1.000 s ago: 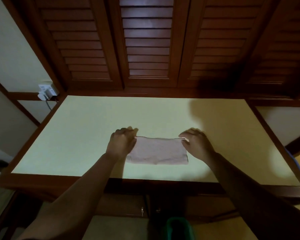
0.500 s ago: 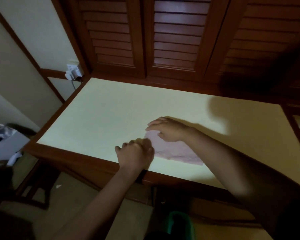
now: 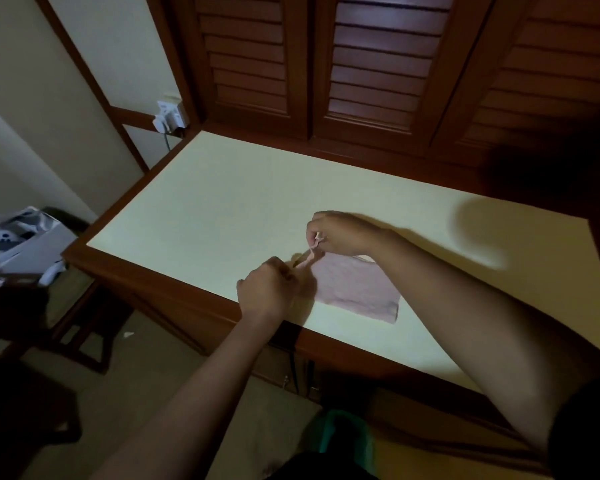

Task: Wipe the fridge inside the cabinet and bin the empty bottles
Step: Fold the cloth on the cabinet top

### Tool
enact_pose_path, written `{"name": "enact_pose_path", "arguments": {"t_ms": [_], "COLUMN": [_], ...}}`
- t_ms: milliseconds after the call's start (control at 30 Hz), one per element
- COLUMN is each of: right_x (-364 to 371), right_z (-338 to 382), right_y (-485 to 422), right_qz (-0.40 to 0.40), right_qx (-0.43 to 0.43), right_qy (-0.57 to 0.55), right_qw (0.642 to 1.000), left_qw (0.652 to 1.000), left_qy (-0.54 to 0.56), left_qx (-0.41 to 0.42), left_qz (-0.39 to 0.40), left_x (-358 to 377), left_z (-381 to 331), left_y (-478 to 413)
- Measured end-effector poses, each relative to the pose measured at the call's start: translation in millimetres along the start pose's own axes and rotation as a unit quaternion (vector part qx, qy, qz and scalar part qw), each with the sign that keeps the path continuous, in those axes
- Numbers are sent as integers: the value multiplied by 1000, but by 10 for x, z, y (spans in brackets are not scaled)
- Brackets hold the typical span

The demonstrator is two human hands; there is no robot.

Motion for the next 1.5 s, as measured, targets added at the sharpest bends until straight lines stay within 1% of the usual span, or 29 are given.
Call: {"name": "enact_pose_path", "arguments": {"t_ms": [33, 133, 200, 267, 333, 433, 500, 567, 633, 700, 767, 800, 833, 867, 900, 933, 1000, 1100, 1167, 1300, 1367, 1433, 1500], "right_x": [-75, -294, -377, -379, -281, -47, 91, 186, 236, 308, 438, 517, 617, 724, 828, 933, 1097, 1188, 1183, 1141, 1135, 1131, 1110], "right_z": [-70, -340, -581, -796, -986, -1203, -1287, -1292, -1203, -1052, -845, -738, -640, -565, -505, -466, -435, -396, -335, -306, -288, -226, -115], "right_y": [96, 426, 687, 936, 1114, 1297, 1375, 1444, 1513, 1590, 1623, 1618, 1592, 1553, 1518, 1485, 1450, 1515, 1590, 1721, 1837, 1974, 2071], "right_qz": [-20, -66, -89, -110, -117, -97, -75, -72, -119, -175, -187, -180, -174, -167, -160, -161, -199, -278, -313, -358, -359, -353, -342], "right_qx": [7, 41, 72, 86, 93, 96, 116, 137, 154, 157, 139, 123, 108, 95, 86, 74, 51, 54, 58, 37, 32, 38, 33], "right_qy": [-16, -77, -113, -121, -109, -54, -22, -18, -18, -51, -92, -96, -90, -82, -73, -65, -48, -43, -41, -77, -116, -168, -205], "right_qw": [1000, 994, 987, 983, 983, 989, 990, 988, 981, 971, 968, 971, 975, 978, 981, 982, 977, 958, 947, 930, 925, 920, 916], "left_qw": [999, 987, 977, 969, 960, 939, 933, 930, 927, 933, 953, 965, 975, 981, 983, 983, 984, 986, 984, 983, 975, 952, 930], "left_qy": [18, 49, 78, 66, 15, -52, -67, -76, -46, -39, -104, -139, -155, -150, -133, -120, -91, -34, -9, 68, 151, 265, 341], "left_qx": [16, 101, 156, 212, 266, 334, 352, 360, 373, 358, 276, 218, 162, 118, 93, 88, 88, 70, 68, 49, 36, 32, 21], "left_qz": [-25, -111, -123, -109, -90, -66, -27, 8, 11, -26, -62, -45, -2, 45, 80, 103, 125, 147, 163, 162, 159, 148, 136], "left_x": [-20, -48, 21, 178, 374, 611, 779, 875, 856, 717, 568, 516, 509, 529, 554, 581, 609, 602, 574, 457, 380, 319, 254], "left_z": [-76, -413, -666, -873, -1030, -1221, -1244, -1212, -1146, -1058, -900, -821, -728, -658, -611, -591, -589, -587, -603, -593, -555, -508, -494], "left_y": [13, 80, 138, 195, 252, 385, 449, 485, 488, 500, 495, 477, 448, 410, 372, 341, 294, 289, 303, 382, 449, 563, 729]}}
Point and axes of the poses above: each hand's wrist, its own y-axis away from the middle knuckle, its own x-axis out of the palm, z = x × y, the point moved 4 cm from there along -y, towards the middle knuckle, and after that the axes turned 15 degrees about x, right-handed, at the moved point
